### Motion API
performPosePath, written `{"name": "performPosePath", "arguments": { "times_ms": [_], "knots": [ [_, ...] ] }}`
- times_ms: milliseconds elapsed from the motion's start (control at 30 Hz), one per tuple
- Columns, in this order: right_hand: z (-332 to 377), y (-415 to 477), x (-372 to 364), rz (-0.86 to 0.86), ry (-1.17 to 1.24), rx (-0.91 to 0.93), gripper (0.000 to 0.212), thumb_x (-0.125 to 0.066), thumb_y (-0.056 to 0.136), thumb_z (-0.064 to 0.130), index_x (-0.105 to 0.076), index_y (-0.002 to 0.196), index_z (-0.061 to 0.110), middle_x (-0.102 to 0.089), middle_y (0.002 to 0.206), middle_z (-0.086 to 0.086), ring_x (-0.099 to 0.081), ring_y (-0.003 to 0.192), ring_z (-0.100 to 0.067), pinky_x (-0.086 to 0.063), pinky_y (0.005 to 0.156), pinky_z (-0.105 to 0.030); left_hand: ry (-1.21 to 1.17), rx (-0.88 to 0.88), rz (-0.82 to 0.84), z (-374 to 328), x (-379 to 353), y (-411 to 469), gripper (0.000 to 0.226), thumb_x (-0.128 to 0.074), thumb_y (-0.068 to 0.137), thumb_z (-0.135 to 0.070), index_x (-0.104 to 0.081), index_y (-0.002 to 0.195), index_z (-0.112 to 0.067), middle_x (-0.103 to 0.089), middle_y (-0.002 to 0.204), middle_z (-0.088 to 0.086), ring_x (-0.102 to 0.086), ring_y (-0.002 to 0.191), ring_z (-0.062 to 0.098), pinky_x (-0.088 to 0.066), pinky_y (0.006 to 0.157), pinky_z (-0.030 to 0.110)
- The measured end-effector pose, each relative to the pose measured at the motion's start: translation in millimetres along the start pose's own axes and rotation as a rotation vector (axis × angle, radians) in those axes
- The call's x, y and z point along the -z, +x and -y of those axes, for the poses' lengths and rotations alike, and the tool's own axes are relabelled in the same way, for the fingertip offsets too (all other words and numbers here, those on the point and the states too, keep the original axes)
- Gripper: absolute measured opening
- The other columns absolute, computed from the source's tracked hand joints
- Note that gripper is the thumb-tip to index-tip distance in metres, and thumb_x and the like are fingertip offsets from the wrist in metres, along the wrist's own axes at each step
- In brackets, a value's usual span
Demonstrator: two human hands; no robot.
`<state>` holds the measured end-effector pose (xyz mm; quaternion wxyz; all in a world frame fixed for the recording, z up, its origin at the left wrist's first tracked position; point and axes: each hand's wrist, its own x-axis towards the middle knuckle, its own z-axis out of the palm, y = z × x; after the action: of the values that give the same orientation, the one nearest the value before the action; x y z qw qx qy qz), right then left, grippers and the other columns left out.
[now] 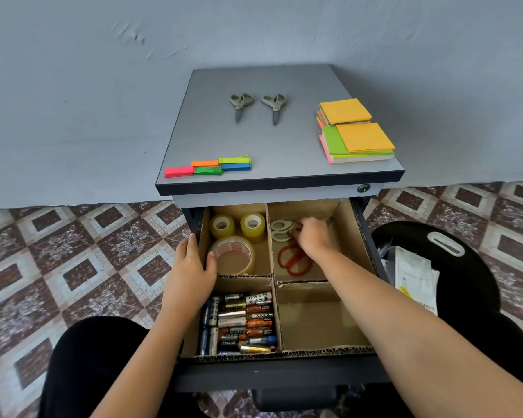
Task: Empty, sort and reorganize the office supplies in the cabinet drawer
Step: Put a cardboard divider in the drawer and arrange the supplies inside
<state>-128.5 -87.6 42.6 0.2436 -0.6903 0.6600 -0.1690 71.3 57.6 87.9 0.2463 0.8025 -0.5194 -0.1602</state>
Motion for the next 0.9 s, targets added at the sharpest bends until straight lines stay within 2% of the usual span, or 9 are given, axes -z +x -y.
{"name": "performPosePath", "arguments": {
  "times_ms": [67,233,300,400,533,600,700,800,900],
  "knots": [
    [-0.4,-0.4,5.8,0.016,0.038,0.001,0.025,-0.055,0.093,0.014,-0.064,0.116,0.009,-0.065,0.114,-0.011,-0.062,0.103,-0.027,-0.052,0.084,-0.031,0.000,-0.003,0.000,0.0,-0.4,-0.1,0.061,-0.044,0.097,-0.029,-0.021,0.148,-0.005,-0.022,0.153,0.012,-0.034,0.135,0.029,-0.039,0.100,0.038],
    [-13.3,-2.4,23.1,0.044,0.001,-0.085,0.024,-0.056,0.091,0.009,-0.065,0.114,0.006,-0.066,0.112,-0.012,-0.063,0.099,-0.026,-0.053,0.084,-0.030,0.004,-0.009,-0.004,1.1,-0.5,-0.1,0.061,-0.045,0.097,-0.029,-0.022,0.148,-0.004,-0.023,0.153,0.013,-0.032,0.137,0.028,-0.038,0.101,0.039],
    [-21.1,-5.8,27.5,0.135,-0.075,-0.135,0.023,-0.062,0.089,0.015,-0.064,0.108,0.002,-0.066,0.108,-0.013,-0.063,0.096,-0.027,-0.051,0.077,-0.030,0.000,-0.008,-0.002,1.0,-0.5,0.1,0.061,-0.045,0.097,-0.029,-0.021,0.148,-0.004,-0.022,0.153,0.014,-0.030,0.138,0.027,-0.036,0.104,0.038],
    [-24.0,-12.2,29.7,0.230,-0.112,-0.156,0.037,-0.070,0.083,0.030,-0.062,0.103,0.001,-0.064,0.103,-0.012,-0.061,0.097,-0.026,-0.044,0.072,-0.028,-0.001,-0.010,0.001,0.5,-0.2,0.1,0.061,-0.044,0.097,-0.029,-0.021,0.148,-0.004,-0.021,0.153,0.014,-0.029,0.138,0.028,-0.035,0.105,0.038],
    [-19.6,-16.3,27.3,0.253,-0.075,-0.185,0.029,-0.071,0.083,0.031,-0.055,0.074,0.008,-0.063,0.077,-0.008,-0.057,0.060,-0.016,-0.042,0.051,-0.022,-0.003,-0.005,0.004,0.3,0.2,0.0,0.061,-0.044,0.098,-0.029,-0.020,0.148,-0.005,-0.020,0.154,0.013,-0.029,0.139,0.027,-0.036,0.104,0.038],
    [-17.9,-16.1,24.7,0.256,0.017,-0.225,0.027,-0.069,0.085,0.026,-0.055,0.070,0.008,-0.061,0.061,-0.005,-0.054,0.048,-0.011,-0.044,0.048,-0.019,-0.004,-0.004,0.004,0.1,0.3,0.0,0.061,-0.044,0.098,-0.029,-0.020,0.148,-0.005,-0.020,0.154,0.013,-0.028,0.139,0.027,-0.035,0.104,0.038],
    [-14.5,-14.3,21.8,0.235,0.120,-0.274,0.021,-0.067,0.087,0.022,-0.061,0.078,0.004,-0.064,0.060,-0.007,-0.057,0.045,-0.011,-0.050,0.051,-0.019,-0.011,-0.003,0.004,-0.5,0.4,-0.1,0.061,-0.044,0.098,-0.029,-0.020,0.148,-0.005,-0.020,0.154,0.014,-0.027,0.139,0.027,-0.035,0.104,0.038],
    [-12.0,-11.6,21.8,0.236,0.223,-0.341,0.024,-0.068,0.086,0.017,-0.058,0.068,0.005,-0.064,0.060,-0.010,-0.058,0.039,-0.010,-0.051,0.046,-0.018,-0.011,-0.003,0.002,-0.5,0.6,0.1,0.061,-0.044,0.098,-0.029,-0.020,0.148,-0.005,-0.020,0.154,0.013,-0.027,0.139,0.027,-0.035,0.104,0.037],
    [-11.6,-10.9,24.1,0.261,0.278,-0.390,0.022,-0.069,0.085,0.016,-0.059,0.070,0.002,-0.067,0.065,-0.013,-0.061,0.044,-0.013,-0.053,0.047,-0.019,-0.013,-0.001,0.003,-0.3,0.2,-0.2,0.061,-0.044,0.098,-0.029,-0.019,0.149,-0.005,-0.020,0.154,0.014,-0.026,0.140,0.026,-0.034,0.105,0.037]
  ]
}}
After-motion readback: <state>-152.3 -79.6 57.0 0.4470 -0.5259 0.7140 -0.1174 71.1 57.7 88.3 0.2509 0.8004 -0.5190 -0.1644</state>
